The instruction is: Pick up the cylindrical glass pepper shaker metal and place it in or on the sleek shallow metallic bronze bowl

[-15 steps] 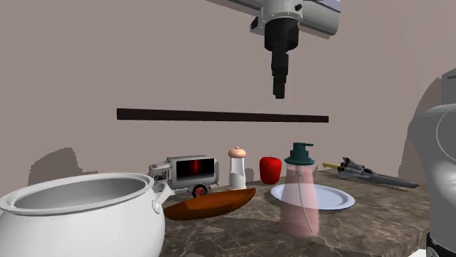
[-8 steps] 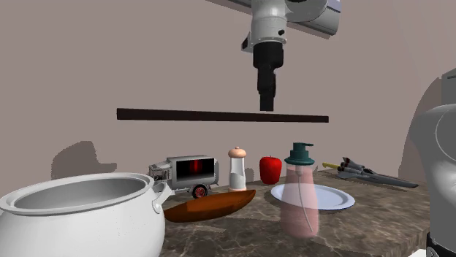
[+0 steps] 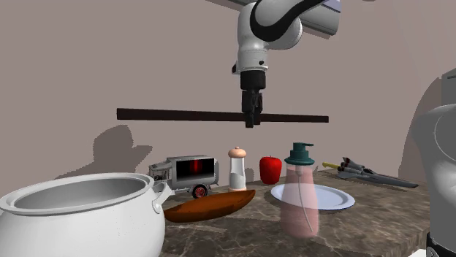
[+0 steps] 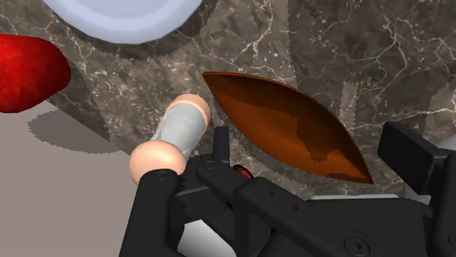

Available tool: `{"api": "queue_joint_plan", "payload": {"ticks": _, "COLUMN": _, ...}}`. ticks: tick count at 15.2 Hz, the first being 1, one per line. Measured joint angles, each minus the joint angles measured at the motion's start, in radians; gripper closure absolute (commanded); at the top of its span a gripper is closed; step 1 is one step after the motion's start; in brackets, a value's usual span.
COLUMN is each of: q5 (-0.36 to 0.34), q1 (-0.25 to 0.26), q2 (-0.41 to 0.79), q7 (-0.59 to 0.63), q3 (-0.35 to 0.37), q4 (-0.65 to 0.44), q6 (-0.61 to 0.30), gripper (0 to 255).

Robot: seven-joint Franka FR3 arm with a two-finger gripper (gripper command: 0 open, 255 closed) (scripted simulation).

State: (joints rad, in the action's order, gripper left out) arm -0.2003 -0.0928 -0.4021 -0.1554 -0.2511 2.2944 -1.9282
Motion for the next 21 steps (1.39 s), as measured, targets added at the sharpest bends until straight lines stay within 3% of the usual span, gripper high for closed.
{"api": "queue_joint_plan", "payload": {"ticks": 12, "q5": 0.042, "q1": -0.062, "q2": 0.399, "q7": -0.123, "q3": -0.128, "q4": -0.241, "q6": -0.162, "gripper": 0}}
{"api": "queue_joint_plan", "payload": {"ticks": 21, "q5": 0.067, "q1": -0.080, "q2": 0.486, "q7": -0.147, "q3": -0.142, "q4": -0.216, "q6": -0.271, "gripper": 0}}
